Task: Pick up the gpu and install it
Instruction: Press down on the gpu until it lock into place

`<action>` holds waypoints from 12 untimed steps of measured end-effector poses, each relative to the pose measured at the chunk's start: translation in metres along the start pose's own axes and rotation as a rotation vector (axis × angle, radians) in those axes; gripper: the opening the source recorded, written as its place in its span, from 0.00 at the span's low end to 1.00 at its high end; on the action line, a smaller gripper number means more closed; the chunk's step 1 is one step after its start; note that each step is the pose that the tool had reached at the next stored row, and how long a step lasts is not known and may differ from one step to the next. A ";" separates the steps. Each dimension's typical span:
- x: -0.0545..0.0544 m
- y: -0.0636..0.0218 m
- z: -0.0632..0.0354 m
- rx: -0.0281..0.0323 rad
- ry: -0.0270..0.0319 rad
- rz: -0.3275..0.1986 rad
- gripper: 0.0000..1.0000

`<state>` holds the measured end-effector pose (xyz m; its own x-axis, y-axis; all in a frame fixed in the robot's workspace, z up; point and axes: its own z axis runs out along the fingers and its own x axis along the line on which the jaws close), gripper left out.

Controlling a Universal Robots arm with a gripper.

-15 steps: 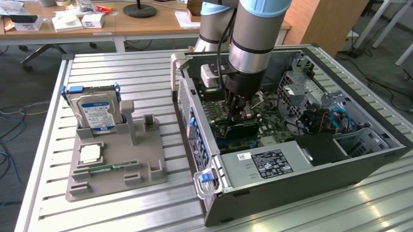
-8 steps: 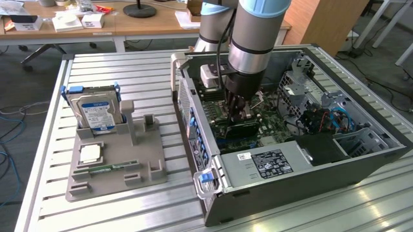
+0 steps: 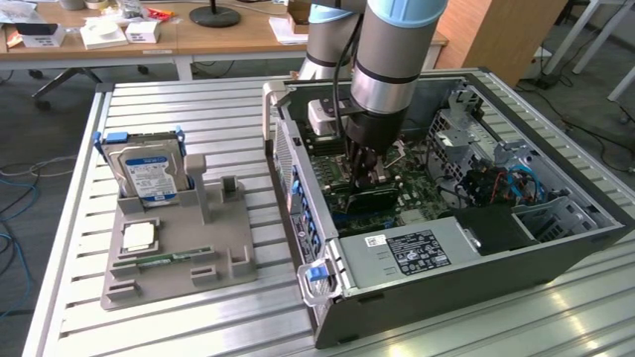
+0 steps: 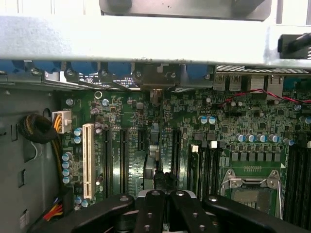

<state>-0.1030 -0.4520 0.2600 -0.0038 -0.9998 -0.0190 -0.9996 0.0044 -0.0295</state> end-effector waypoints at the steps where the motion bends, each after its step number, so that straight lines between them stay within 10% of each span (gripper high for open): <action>1: 0.000 0.0000 0.0000 0.0001 0.0000 0.000 0.10; 12: 0.000 0.0000 -0.0010 0.0008 -0.0011 0.000 0.10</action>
<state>-0.1030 -0.4518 0.2611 -0.0039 -0.9998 -0.0202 -0.9995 0.0045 -0.0303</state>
